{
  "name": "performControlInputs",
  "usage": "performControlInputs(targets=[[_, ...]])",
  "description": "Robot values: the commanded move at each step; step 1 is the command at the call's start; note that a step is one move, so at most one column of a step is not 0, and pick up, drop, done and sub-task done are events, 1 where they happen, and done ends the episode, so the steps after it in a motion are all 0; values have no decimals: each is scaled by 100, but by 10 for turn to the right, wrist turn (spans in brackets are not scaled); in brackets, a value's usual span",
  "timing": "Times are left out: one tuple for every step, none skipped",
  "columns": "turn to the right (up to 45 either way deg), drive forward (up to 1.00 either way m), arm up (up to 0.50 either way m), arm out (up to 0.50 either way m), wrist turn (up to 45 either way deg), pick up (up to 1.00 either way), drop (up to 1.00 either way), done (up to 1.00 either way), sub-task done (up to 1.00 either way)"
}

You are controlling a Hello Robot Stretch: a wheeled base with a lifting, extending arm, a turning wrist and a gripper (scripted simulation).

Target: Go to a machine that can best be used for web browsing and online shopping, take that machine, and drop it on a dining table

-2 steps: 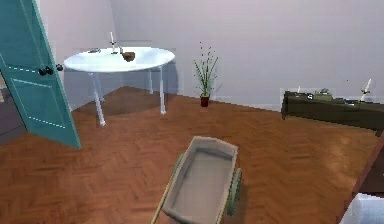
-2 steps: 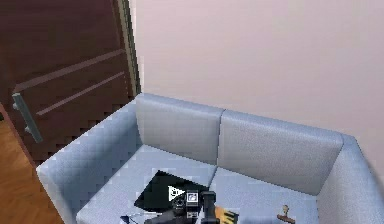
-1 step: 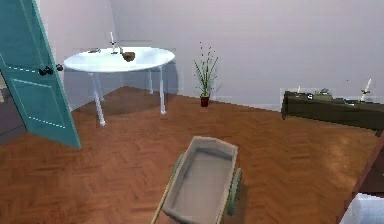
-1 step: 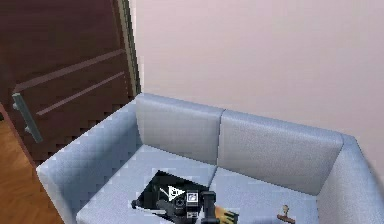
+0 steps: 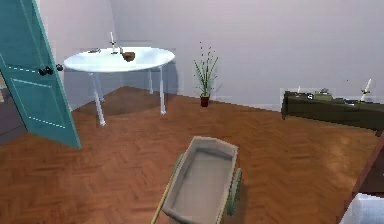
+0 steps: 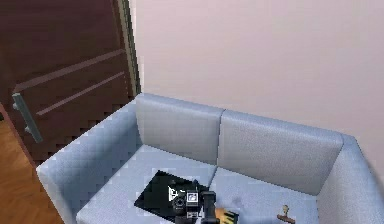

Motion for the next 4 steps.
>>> performControlInputs(targets=[[0, 0, 0, 0, 90, 0, 0, 0, 0], [0, 0, -30, 0, 0, 0, 0, 0, 0], [0, 0, 0, 0, 0, 100, 0, 0, 0], [0, 0, 10, 0, 0, 0, 0, 0, 0]])
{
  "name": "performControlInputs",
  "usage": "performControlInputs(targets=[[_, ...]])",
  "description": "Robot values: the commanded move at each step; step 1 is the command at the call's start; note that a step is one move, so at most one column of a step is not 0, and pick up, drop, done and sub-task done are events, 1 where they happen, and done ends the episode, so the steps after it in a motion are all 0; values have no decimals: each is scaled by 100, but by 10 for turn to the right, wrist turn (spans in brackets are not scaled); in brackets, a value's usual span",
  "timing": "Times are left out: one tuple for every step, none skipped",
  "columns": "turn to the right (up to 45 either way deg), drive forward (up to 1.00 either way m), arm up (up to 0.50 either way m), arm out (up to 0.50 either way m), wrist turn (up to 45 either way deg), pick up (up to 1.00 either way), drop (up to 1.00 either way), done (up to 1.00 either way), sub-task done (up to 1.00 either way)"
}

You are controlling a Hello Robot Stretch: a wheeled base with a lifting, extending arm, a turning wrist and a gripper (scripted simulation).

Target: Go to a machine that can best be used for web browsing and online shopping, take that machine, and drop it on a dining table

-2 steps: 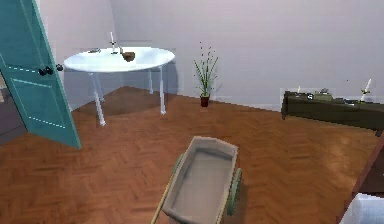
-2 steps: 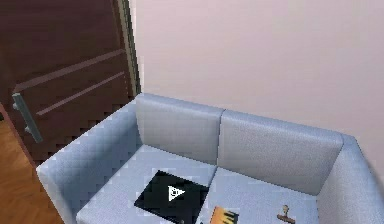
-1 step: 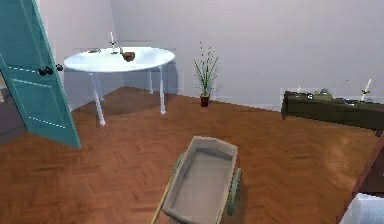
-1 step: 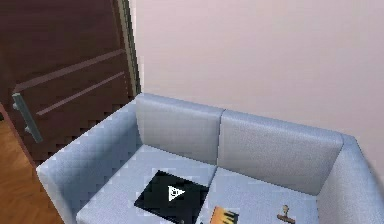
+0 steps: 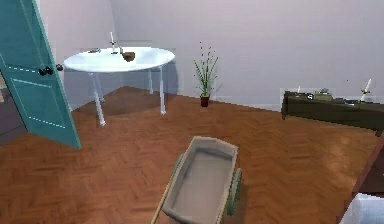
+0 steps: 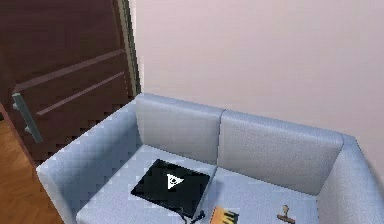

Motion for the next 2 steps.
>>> performControlInputs(targets=[[0, 0, 50, 0, 0, 0, 0, 0, 0], [0, 0, 8, 0, 0, 0, 0, 0, 0]])
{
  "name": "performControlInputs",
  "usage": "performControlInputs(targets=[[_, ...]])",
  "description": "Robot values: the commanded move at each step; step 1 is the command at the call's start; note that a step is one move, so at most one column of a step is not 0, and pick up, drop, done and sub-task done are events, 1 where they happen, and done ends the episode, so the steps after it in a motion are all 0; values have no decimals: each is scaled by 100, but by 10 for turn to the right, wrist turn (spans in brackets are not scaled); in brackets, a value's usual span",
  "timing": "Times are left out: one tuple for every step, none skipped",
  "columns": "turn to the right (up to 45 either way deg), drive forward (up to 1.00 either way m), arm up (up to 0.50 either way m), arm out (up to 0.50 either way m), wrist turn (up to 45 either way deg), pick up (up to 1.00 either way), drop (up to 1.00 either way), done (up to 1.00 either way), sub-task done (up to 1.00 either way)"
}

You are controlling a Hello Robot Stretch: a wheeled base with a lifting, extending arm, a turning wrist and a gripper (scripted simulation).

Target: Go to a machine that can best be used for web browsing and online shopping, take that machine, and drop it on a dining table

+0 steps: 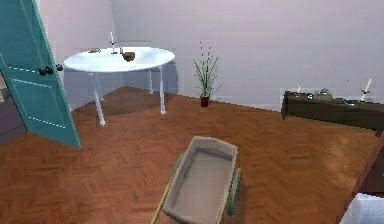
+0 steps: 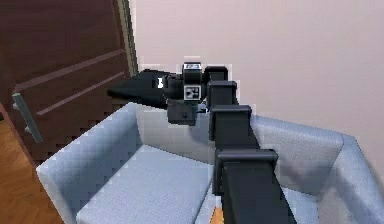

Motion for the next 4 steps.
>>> performControlInputs(targets=[[0, 0, 0, 0, -450, 0, 0, 0, 0], [0, 0, 0, 0, -450, 0, 0, 0, 0], [0, 0, 0, 0, -450, 0, 0, 0, 0], [0, 0, 0, 0, -30, 0, 0, 0, 0]])
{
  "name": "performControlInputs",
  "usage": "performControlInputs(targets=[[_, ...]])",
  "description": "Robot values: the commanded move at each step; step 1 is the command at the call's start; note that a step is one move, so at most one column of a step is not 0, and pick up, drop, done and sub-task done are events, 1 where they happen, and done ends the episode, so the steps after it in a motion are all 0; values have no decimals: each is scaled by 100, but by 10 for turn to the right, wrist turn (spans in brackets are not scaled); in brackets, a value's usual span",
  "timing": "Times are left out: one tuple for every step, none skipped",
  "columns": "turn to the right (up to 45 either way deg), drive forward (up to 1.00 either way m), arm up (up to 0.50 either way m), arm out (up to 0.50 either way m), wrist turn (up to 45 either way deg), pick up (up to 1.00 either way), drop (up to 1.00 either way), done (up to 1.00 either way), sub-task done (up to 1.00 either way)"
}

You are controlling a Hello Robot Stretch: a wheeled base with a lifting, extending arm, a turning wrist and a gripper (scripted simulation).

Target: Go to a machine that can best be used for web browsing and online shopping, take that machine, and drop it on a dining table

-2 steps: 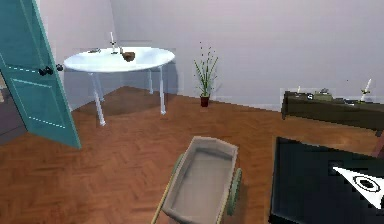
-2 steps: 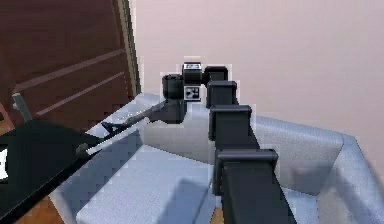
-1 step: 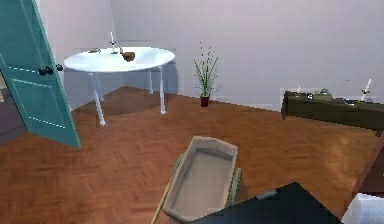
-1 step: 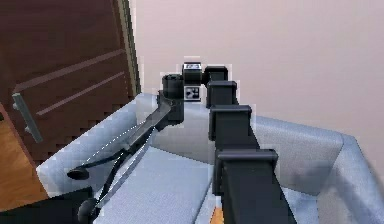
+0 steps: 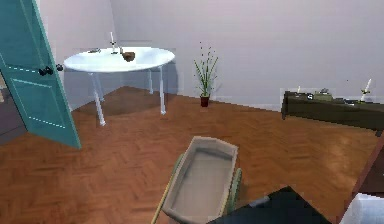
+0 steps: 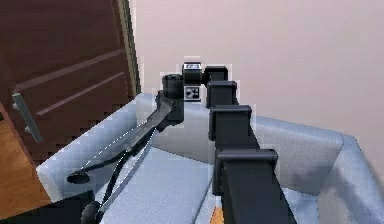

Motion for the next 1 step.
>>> performControlInputs(targets=[[0, 0, 0, -26, 0, 0, 0, 0, 0]])
